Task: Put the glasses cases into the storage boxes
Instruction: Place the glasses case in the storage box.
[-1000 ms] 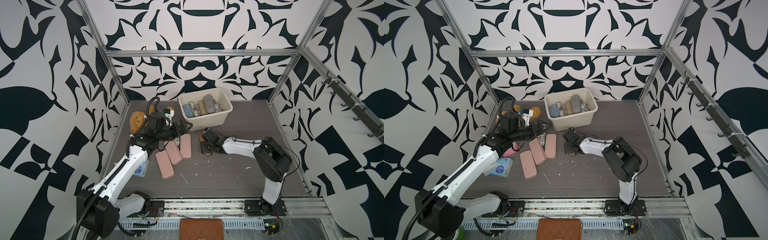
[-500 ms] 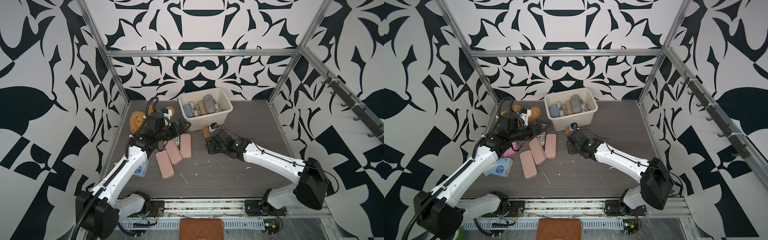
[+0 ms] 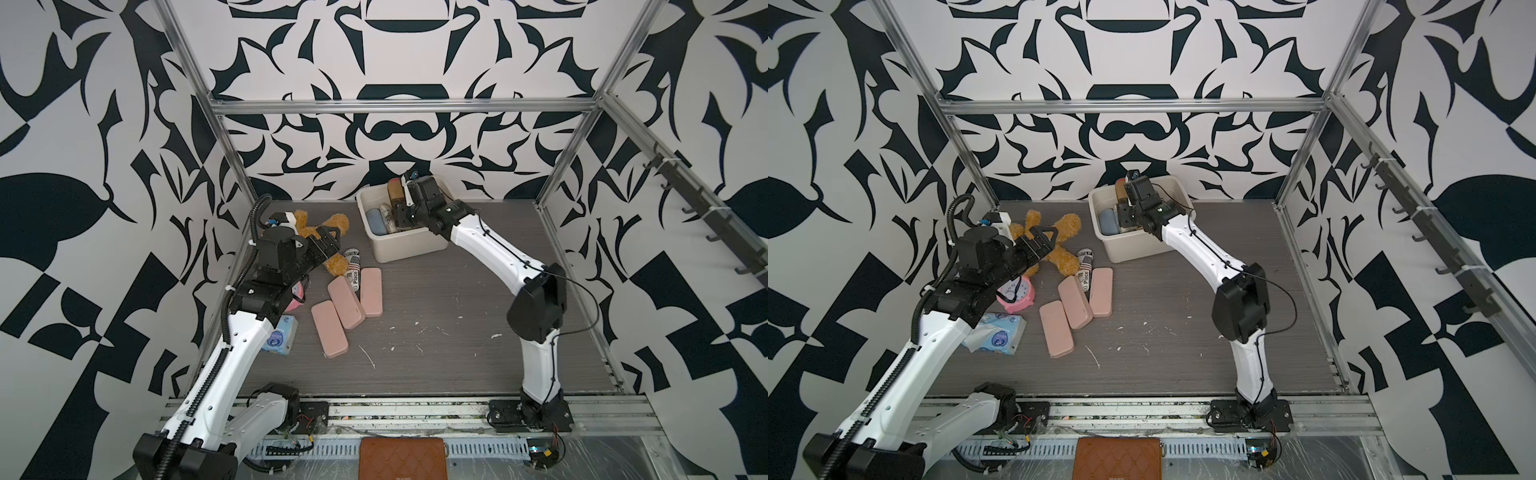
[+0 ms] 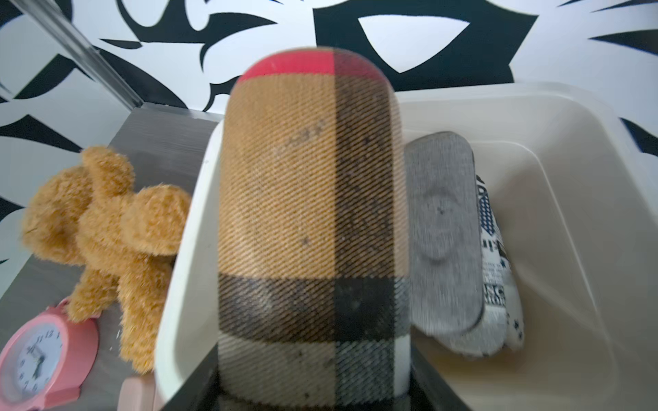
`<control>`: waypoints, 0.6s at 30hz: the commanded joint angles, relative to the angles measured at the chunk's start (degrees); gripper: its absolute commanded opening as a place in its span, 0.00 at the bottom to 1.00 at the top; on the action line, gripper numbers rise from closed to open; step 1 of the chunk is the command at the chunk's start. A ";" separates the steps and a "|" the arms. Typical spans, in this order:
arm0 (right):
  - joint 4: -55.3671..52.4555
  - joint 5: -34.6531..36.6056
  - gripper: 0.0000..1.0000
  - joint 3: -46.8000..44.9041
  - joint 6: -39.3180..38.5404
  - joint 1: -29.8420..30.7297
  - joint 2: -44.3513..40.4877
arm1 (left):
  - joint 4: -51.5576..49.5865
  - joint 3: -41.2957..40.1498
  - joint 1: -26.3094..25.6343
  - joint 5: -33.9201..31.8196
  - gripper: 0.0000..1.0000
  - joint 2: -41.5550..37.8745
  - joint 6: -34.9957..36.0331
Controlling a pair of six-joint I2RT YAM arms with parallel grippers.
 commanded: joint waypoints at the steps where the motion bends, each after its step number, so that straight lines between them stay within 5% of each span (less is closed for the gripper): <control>1: -4.18 -2.81 0.60 11.32 -0.60 -1.52 7.24 | -0.75 -0.90 0.52 -1.42 0.99 -0.64 -0.75; 9: -10.47 -3.01 0.65 26.75 -0.39 -3.34 19.05 | -0.13 -0.43 0.53 4.66 0.99 1.78 -1.50; 14: -9.92 -1.95 0.82 24.18 -1.84 -3.33 16.82 | 1.04 -0.30 0.57 8.65 0.99 3.14 -1.14; 18: -8.66 -1.17 0.86 20.89 -3.02 -3.22 12.13 | 1.30 0.16 0.53 11.82 0.99 4.62 -1.15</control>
